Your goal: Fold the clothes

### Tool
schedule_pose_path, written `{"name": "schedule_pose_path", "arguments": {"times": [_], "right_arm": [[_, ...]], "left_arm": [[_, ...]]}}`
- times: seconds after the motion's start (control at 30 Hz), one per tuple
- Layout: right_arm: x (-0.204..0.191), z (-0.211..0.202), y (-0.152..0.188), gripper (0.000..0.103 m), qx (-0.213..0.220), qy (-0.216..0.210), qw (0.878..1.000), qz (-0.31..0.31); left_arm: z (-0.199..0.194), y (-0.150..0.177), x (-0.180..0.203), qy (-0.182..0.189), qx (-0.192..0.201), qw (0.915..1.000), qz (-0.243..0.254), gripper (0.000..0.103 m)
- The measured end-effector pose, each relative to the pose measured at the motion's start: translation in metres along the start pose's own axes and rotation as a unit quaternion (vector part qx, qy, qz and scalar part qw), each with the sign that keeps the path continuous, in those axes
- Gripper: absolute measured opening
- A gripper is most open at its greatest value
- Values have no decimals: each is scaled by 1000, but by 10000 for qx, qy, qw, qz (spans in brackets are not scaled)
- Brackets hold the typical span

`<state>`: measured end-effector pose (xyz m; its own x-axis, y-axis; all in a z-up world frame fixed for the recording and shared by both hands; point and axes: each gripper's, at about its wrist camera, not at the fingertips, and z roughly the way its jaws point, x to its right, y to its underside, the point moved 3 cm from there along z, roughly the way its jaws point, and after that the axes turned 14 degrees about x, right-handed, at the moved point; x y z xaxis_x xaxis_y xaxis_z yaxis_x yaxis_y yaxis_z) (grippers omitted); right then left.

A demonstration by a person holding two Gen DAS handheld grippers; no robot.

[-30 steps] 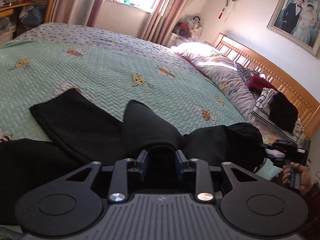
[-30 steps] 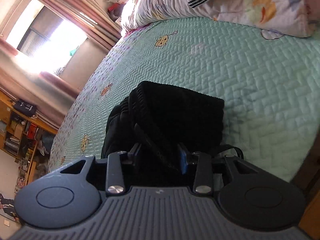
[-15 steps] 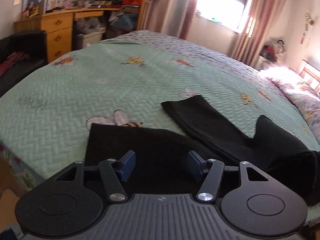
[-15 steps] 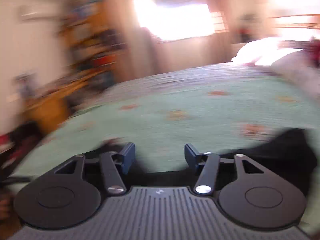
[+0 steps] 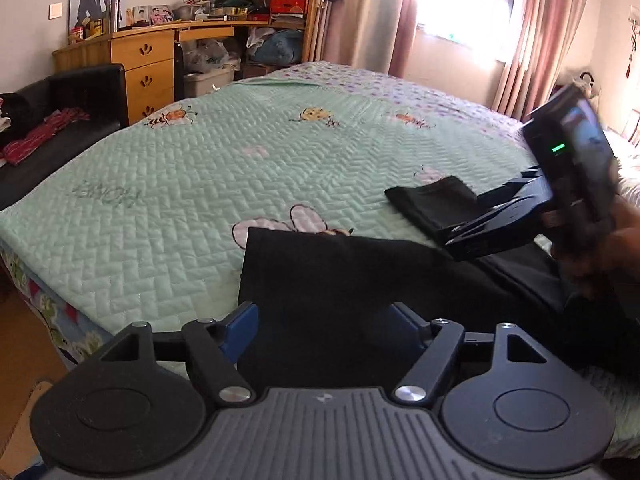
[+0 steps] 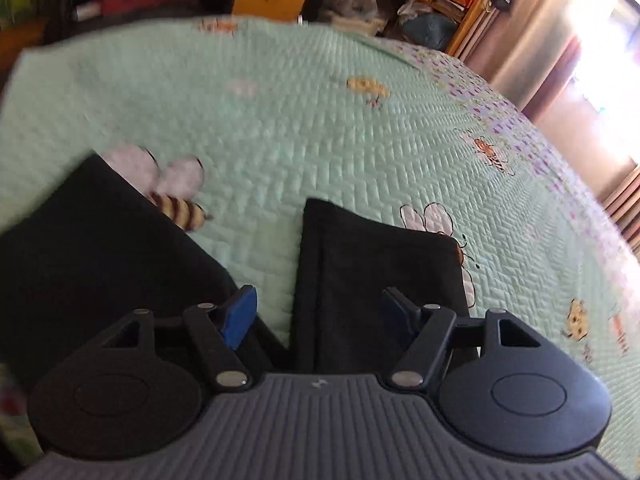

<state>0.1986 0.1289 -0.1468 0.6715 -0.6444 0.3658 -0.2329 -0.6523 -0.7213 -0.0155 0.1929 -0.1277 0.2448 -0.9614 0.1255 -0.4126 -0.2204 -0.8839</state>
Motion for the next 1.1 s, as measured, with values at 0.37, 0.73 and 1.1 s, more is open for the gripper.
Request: {"name": "schedule_pose_path", "arguments": {"times": [0.37, 0.73, 1.1], "right_arm": [[-2, 41, 36, 40, -332, 881, 9935, -647], [68, -75, 26, 10, 1309, -860, 9537, 2569], [-76, -166, 47, 17, 1088, -3038, 9367, 1356]], "left_arm": [[16, 12, -18, 121, -204, 9983, -535, 77], [6, 10, -11, 283, -156, 9968, -728, 82], [5, 45, -48, -378, -680, 9902, -1161, 82]]}}
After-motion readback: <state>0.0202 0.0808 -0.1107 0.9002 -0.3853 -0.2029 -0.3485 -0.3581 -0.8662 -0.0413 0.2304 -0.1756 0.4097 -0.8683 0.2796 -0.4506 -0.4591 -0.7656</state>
